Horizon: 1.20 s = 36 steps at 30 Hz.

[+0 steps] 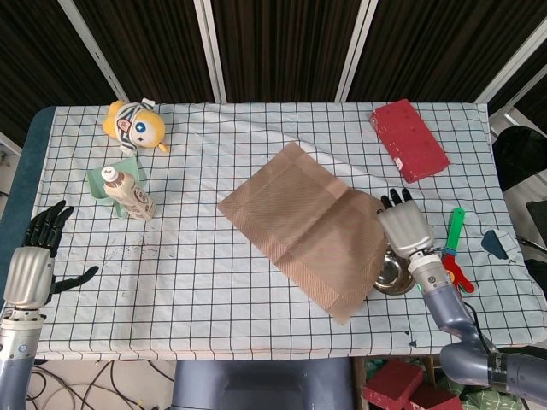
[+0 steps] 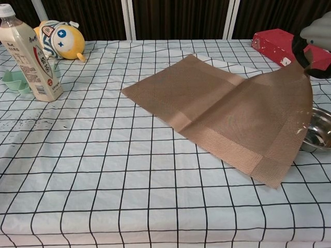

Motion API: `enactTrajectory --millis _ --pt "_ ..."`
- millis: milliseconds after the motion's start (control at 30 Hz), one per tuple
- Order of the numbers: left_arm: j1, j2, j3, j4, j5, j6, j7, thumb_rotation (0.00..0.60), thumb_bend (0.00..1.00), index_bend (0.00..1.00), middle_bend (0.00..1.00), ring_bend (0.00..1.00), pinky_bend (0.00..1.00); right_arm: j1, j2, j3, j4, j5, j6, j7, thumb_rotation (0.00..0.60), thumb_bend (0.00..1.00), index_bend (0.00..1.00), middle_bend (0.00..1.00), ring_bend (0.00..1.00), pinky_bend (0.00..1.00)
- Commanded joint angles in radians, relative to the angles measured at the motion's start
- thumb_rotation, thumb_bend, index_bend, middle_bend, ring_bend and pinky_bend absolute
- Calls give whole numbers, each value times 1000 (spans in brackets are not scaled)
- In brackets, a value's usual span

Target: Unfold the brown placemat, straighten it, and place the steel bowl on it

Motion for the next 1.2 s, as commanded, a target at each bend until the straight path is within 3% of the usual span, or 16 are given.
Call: enactTrajectory --millis 33,133,300,400,700,1200 --pt "0 0 0 0 0 0 0 600 37 0 0 18 67 12 -8 -6 13 14 6 -26 600 427 679 240 152 220" --pt "0 1 0 -1 0 0 1 600 38 0 0 18 67 14 -10 -10 12 21 19 -42 600 353 627 205 143 218" --pt "0 0 1 0 1 1 3 600 38 0 0 18 67 7 -10 -20 -3 23 54 -60 600 154 144 28 90 207" --pt "1 0 2 0 2 2 6 600 38 0 0 18 67 -8 -10 -22 -29 26 91 -60 600 117 12 0 81 206" --pt "1 -2 4 1 -2 -5 27 600 38 0 0 18 67 -99 9 -29 -97 -43 223 88 600 99 0 0 67 203" --pt "-10 3 13 -9 3 -25 155 600 37 0 0 18 79 -340 69 -86 -148 -209 472 489 600 99 0 0 68 201"
